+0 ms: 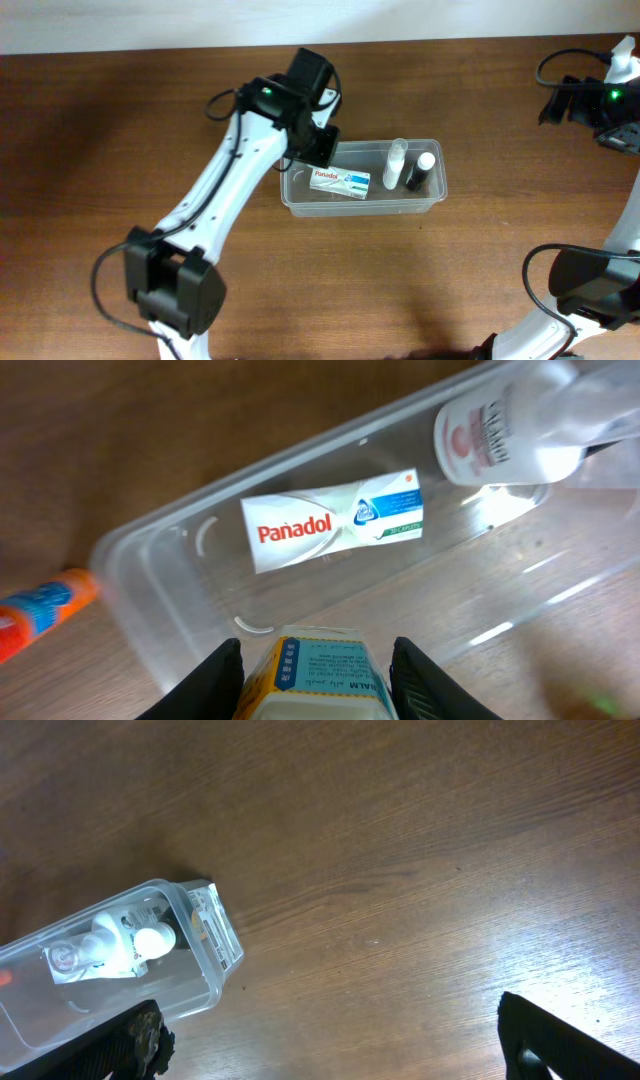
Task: Pack container
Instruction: 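Carry the jar over the container and lower it inside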
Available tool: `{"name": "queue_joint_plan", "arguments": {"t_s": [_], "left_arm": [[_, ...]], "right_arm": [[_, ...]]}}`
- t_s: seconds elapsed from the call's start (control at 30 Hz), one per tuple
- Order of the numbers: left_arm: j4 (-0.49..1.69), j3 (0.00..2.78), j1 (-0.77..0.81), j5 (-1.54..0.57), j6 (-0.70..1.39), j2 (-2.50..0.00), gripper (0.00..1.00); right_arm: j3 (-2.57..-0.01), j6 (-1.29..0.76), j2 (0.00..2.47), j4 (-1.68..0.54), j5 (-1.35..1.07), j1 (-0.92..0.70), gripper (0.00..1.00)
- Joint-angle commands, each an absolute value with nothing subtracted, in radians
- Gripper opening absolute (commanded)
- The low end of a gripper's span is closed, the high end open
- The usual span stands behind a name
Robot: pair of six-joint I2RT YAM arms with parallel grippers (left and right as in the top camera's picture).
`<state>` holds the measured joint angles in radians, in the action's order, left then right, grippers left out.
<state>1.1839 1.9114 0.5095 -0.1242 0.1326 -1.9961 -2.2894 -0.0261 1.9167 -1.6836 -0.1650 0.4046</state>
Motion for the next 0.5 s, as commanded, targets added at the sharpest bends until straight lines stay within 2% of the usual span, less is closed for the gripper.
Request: {"name": "queue_joint_plan", "arguments": {"t_s": [0.0, 0.47], "left_arm": [[1.185, 1.931, 0.535, -0.135, 0.147, -2.049, 0.41], [1.184, 1.929, 0.570, -0.108, 0.172, -2.189, 0.41]], "right_arm": [[-2.285, -0.031, 1.909, -1.683, -0.156, 0.406, 0.98], [-2.285, -0.031, 1.909, -1.683, -0.156, 0.406, 0.98]]}}
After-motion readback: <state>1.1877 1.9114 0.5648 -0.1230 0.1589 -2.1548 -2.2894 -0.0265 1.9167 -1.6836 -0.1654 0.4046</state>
